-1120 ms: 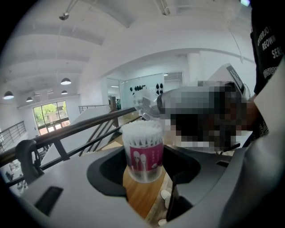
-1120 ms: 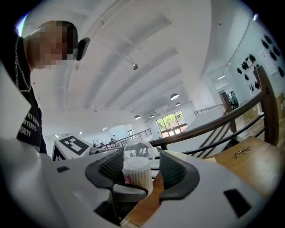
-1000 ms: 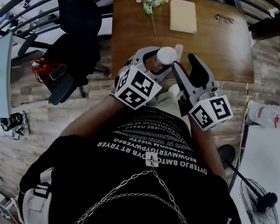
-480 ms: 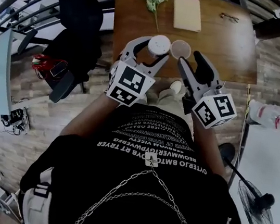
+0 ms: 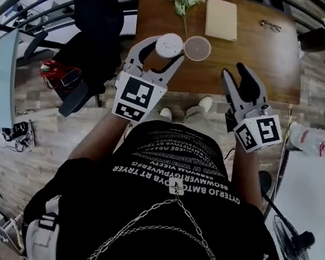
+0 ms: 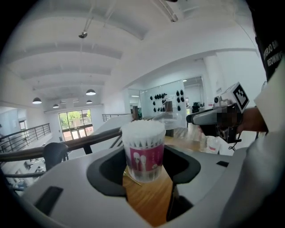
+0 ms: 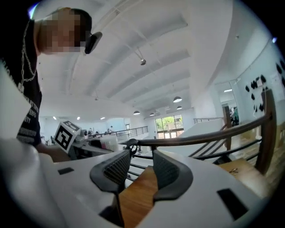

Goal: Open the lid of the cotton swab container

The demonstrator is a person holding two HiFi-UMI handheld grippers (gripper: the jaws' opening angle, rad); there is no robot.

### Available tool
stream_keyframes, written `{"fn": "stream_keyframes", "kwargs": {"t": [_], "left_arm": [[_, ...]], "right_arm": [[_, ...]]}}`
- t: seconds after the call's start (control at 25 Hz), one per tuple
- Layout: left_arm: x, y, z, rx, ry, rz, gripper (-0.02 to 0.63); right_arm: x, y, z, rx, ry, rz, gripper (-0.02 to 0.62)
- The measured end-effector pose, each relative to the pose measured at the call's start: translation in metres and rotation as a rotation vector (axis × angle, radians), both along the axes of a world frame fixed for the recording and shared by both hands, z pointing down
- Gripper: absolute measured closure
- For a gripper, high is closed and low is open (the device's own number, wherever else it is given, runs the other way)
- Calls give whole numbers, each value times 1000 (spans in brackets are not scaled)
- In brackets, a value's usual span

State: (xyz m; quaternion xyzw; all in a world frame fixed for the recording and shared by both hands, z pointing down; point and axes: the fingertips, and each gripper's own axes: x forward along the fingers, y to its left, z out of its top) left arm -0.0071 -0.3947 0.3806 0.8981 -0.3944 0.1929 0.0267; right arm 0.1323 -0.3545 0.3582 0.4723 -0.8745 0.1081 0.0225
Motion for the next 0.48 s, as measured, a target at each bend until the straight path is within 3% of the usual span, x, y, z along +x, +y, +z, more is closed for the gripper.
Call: {"fn": "stream_keyframes", "kwargs": {"t": [0.2, 0.36, 0.48], "left_arm": [[-22, -3, -21, 62, 28, -40, 339], [-33, -4, -40, 85, 38, -61, 339], [-36, -4, -46, 88, 27, -58, 339]], "right_arm": [[55, -1, -7, 59, 150, 125, 572], [95, 4, -19, 90, 183, 229, 578], [104, 5, -20, 88, 180, 265, 580]]}}
